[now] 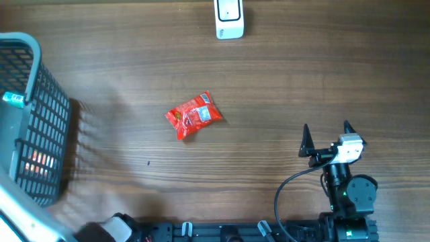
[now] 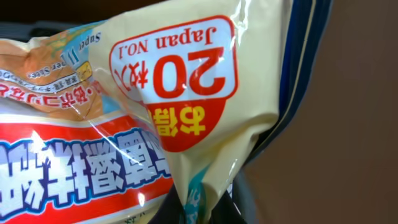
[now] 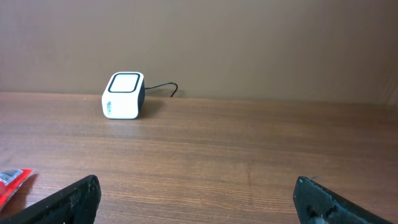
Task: Scan the item barcode
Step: 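Carry the yellow wipes pack out and drop it beside the red bag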
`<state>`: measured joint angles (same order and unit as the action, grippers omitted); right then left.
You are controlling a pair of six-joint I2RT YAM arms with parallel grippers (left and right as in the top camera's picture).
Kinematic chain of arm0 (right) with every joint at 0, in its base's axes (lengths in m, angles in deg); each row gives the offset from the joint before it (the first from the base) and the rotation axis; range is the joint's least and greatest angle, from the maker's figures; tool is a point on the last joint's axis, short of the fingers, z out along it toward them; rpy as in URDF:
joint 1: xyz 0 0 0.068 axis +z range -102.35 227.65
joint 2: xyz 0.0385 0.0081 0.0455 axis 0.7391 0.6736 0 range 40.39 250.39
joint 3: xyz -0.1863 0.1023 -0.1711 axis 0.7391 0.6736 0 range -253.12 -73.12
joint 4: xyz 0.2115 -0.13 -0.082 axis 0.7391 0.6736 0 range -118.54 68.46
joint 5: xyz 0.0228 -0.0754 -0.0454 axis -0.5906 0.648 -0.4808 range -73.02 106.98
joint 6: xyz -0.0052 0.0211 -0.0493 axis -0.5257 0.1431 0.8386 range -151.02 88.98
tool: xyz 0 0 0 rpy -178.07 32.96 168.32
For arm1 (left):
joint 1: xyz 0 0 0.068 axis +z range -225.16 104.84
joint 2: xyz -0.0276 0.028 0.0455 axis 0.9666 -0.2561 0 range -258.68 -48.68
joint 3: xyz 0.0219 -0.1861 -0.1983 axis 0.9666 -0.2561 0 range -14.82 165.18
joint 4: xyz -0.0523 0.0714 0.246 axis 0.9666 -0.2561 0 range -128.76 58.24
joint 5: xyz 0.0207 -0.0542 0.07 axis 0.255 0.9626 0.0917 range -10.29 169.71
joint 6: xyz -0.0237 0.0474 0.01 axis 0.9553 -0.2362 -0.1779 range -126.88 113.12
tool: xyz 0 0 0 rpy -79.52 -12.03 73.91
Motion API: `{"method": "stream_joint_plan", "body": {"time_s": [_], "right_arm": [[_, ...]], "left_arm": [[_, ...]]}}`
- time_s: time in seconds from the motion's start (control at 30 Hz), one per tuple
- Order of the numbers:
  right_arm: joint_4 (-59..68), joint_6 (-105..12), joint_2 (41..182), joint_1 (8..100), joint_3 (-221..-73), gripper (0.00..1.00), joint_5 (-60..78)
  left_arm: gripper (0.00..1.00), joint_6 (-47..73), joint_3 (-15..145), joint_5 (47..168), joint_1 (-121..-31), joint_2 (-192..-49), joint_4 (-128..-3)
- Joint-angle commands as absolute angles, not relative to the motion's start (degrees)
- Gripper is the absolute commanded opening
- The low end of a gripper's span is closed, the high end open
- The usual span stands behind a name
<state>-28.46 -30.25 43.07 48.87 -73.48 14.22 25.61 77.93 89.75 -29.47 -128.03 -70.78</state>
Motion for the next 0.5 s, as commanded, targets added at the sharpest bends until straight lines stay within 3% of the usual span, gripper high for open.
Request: {"method": "stream_joint_plan", "body": {"time_s": [0.0,0.1,0.27,0.47], "right_arm": [[-28.61,-29.68,42.81,49.09,-73.41,1.0,14.02],[-28.61,-29.66,42.81,49.09,-73.41,1.0,14.02],[-28.61,-29.63,42.81,49.09,-73.41,1.0,14.02],[-28.61,-29.66,42.81,49.09,-73.41,1.0,14.02]], "left_arm": [[0.04,30.55,78.73,108.9,-33.77,-121.91,-69.23],[0.04,27.23,78.73,108.96,-46.97,-117.91,-68.66],[0.04,21.79,78.71,89.38,-68.02,-117.45,-73.36],[0.04,21.85,77.29,89.25,-90.73,-133.5,-85.06]]}}
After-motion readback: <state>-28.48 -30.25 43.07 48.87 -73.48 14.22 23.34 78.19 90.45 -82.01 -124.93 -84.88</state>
